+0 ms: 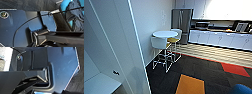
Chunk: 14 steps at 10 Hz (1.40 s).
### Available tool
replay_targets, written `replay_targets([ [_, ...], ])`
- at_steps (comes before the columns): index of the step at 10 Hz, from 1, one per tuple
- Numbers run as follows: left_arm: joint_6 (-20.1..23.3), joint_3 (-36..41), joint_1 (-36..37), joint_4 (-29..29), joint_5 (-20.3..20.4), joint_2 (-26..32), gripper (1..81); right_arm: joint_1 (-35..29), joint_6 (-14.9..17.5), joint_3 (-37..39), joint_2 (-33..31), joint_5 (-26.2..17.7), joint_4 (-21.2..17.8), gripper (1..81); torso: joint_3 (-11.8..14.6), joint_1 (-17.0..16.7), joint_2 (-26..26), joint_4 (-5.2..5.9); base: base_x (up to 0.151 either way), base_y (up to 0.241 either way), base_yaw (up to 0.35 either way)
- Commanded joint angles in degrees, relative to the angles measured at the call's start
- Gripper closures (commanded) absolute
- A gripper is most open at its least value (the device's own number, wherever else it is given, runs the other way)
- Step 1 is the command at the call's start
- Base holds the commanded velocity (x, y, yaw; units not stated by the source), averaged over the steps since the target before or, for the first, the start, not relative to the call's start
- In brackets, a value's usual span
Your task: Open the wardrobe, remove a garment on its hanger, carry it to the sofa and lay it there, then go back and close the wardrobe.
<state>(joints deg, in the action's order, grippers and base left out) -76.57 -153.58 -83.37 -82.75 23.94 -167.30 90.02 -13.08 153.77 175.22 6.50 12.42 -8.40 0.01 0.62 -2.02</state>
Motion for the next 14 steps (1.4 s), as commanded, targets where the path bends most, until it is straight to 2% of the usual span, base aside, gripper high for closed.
replay_targets([
  [1, 0.4, -0.1, 2.0, -1.0, -1.3, 0.5, 1.0, -1.2, 0.2, -0.2, 0.2, -2.9, 0.3, 1.0, 0.0, 0.0, 0.0, 0.00, 0.000, 0.000, 0.305],
  [10, 0.3, -0.1, 2.0, -1.4, -1.7, 0.0, 1.0, -1.2, 0.0, 0.0, 0.2, -2.9, 0.3, 1.0, 0.0, 0.0, 0.0, 0.00, 0.000, 0.000, 0.306],
  [11, 0.1, -0.1, 2.0, -1.4, -2.9, -0.1, 1.0, -1.2, 0.0, 0.0, 0.2, -2.9, 0.3, 1.0, 0.0, 0.0, 0.0, 0.00, 0.000, 0.000, 0.307],
  [14, -0.5, -0.1, 1.9, -0.8, -13.7, -1.6, 1.0, -1.2, 0.1, 0.0, 0.2, -2.9, 0.3, 1.0, 0.0, 0.0, 0.0, 0.00, 0.000, 0.000, 0.307],
])
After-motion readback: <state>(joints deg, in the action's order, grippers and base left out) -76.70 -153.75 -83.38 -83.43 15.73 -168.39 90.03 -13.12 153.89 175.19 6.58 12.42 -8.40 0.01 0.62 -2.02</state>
